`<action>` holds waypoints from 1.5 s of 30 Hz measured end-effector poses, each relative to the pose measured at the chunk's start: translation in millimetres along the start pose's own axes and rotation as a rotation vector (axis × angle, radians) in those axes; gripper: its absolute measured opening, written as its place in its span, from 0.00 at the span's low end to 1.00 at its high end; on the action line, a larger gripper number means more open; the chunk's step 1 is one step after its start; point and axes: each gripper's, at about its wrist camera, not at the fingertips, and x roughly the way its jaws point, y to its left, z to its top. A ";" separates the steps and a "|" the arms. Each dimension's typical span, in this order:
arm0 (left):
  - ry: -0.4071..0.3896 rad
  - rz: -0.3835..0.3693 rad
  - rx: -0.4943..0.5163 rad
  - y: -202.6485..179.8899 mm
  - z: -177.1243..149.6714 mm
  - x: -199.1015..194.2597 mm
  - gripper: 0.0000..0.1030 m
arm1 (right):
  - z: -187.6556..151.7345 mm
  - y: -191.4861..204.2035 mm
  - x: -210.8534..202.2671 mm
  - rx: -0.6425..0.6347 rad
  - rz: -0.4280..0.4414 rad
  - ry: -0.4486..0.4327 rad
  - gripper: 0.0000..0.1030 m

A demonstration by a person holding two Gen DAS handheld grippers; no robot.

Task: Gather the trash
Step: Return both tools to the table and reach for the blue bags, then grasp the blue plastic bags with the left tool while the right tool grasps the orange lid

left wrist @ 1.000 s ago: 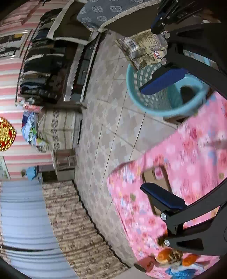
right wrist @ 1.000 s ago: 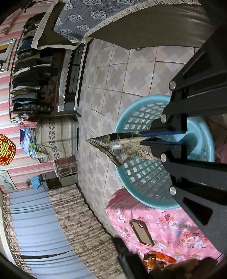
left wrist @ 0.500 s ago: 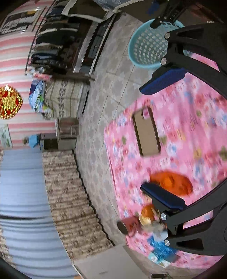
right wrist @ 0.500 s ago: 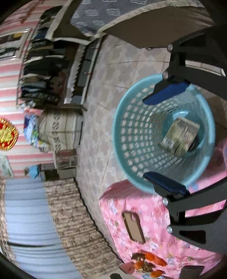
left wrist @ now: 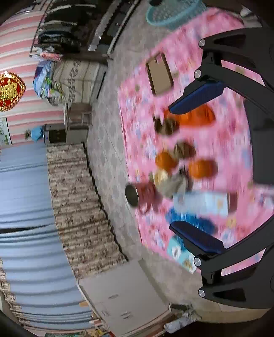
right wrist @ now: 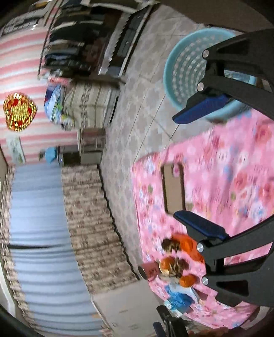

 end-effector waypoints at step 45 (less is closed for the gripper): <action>0.218 0.047 -0.170 116.3 -59.0 136.8 0.28 | -30.1 130.2 140.5 -0.219 0.132 0.194 0.80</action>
